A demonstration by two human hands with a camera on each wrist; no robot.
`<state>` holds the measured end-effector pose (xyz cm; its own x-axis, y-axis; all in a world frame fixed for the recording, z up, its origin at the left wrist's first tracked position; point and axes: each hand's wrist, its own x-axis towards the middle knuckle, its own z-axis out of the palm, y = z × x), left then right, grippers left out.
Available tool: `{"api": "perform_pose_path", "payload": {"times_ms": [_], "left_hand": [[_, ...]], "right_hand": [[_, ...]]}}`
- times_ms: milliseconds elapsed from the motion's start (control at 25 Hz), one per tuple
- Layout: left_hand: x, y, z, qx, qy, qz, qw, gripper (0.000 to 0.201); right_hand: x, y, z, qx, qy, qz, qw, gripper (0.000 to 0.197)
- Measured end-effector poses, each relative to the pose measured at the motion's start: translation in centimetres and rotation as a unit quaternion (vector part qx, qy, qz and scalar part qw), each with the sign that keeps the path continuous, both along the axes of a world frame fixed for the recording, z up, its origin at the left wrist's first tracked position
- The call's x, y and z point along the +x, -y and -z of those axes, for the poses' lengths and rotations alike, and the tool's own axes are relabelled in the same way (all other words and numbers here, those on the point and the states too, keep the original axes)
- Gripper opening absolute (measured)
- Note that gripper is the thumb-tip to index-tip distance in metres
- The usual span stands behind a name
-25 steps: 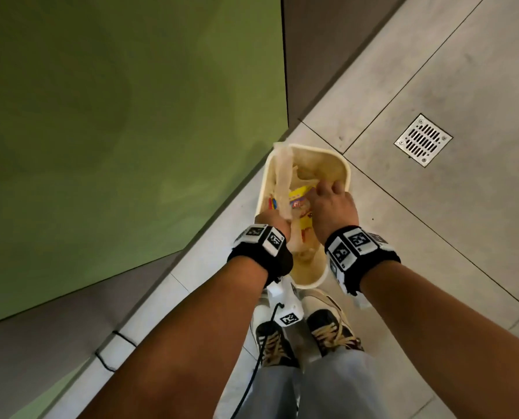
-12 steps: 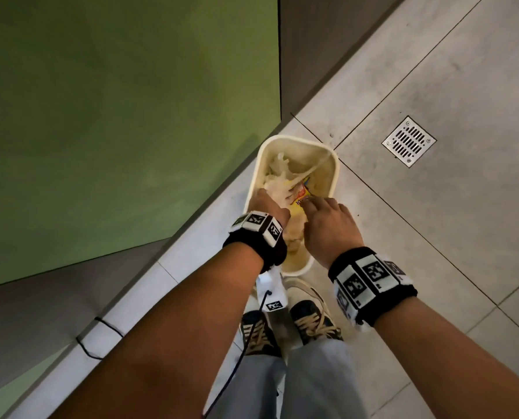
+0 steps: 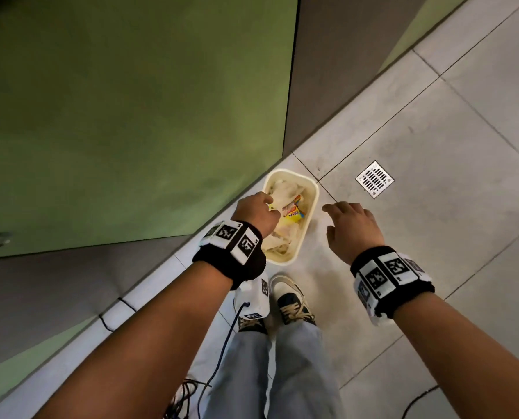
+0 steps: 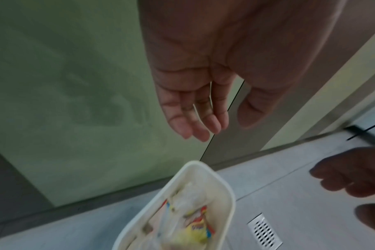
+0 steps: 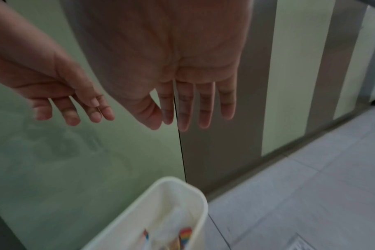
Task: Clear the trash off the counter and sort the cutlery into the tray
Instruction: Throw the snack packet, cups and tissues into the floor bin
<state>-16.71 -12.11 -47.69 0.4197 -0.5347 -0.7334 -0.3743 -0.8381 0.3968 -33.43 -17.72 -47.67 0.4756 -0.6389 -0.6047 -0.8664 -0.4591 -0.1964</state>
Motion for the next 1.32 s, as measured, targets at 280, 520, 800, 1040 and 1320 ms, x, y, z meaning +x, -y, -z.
{"api": "perform_pose_path", "payload": {"times_ms": [280,520,800,1040,1320], "left_hand": [[0.4,-1.7,-24.5,-0.148,0.019,0.017,0.989,0.031],[3.2,-8.0,-43.4,-0.294,0.127,-0.043,0.946,0.026],[10.6,-11.4,-48.0,-0.314,0.205,-0.17,0.911,0.026],[17.6,-13.5,-48.2,-0.226,0.292,-0.156,0.916,0.044],[21.0,-11.8,-46.4,-0.179,0.304,-0.06,0.934,0.08]], "right_hand": [[3.7,0.7,-21.8,-0.134,0.188,-0.105,0.967,0.04],[9.8,-0.9,-42.4,-0.23,0.342,-0.195,0.89,0.04],[13.2,-0.1,-44.8,-0.174,0.362,-0.196,0.894,0.039],[20.3,-0.7,-46.9,-0.141,0.325,-0.198,0.914,0.04],[27.5,-0.8,-46.9,-0.17,0.118,-0.28,0.937,0.084]]}}
